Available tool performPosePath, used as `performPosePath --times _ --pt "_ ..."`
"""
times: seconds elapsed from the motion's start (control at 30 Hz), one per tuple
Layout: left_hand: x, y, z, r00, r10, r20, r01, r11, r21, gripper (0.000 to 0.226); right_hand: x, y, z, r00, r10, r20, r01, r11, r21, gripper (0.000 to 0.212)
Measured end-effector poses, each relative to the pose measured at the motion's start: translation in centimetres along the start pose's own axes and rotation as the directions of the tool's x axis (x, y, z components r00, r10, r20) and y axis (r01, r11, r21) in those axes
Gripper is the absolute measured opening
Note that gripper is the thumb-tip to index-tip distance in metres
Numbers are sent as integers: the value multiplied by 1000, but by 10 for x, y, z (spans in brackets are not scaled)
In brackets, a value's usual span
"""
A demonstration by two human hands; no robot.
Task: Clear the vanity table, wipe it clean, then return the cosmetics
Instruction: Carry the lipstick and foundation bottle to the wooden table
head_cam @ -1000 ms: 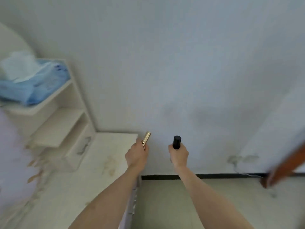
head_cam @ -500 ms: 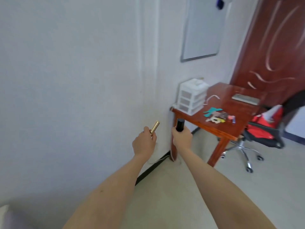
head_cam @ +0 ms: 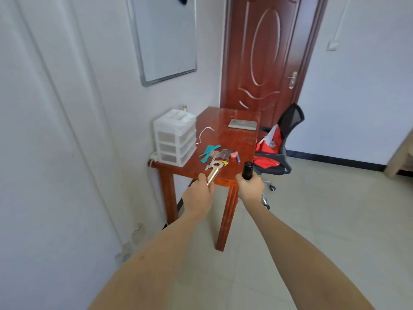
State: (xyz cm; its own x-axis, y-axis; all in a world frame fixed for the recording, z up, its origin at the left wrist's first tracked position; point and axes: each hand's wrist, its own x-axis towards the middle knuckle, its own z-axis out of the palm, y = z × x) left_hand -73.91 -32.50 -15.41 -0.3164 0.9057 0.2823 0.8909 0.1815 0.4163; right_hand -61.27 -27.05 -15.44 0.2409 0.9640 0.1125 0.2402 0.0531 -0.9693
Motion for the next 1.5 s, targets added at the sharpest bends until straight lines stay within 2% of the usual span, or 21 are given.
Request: performPosePath --times 0.13,0.3,0.47,0.7,0.87,0.97,1.13,1.23,1.5 --pt "74 -4 28 994 86 68 -85 996 -12 32 56 8 21 989 95 -109 -95 995 0 23" --pt "148 -5 60 981 150 127 -147 989 -29 37 114 18 44 961 160 -226 -168 986 -16 15" --pt "194 1 101 962 196 191 -189 980 -53 39 161 41 63 939 221 -264 -233 972 -16 14" --pt "262 17 172 952 161 260 -162 987 -19 38 253 75 87 945 236 -227 -256 964 -66 11" --pt "299 25 227 941 51 334 -55 999 1 35 321 101 107 956 244 -161 -268 952 -145 15" --pt "317 30 259 921 18 390 -41 998 50 34 352 118 116 959 272 -79 -282 940 -192 20" --pt "343 30 289 885 -31 464 -11 996 89 32 367 157 133 939 344 -13 -340 920 -193 21" --pt "358 27 304 877 -43 478 -7 995 103 33 371 174 141 942 337 10 -329 926 -187 20" --pt "377 27 332 847 -35 530 -52 988 148 36 382 193 160 956 291 -41 -294 942 -162 9"
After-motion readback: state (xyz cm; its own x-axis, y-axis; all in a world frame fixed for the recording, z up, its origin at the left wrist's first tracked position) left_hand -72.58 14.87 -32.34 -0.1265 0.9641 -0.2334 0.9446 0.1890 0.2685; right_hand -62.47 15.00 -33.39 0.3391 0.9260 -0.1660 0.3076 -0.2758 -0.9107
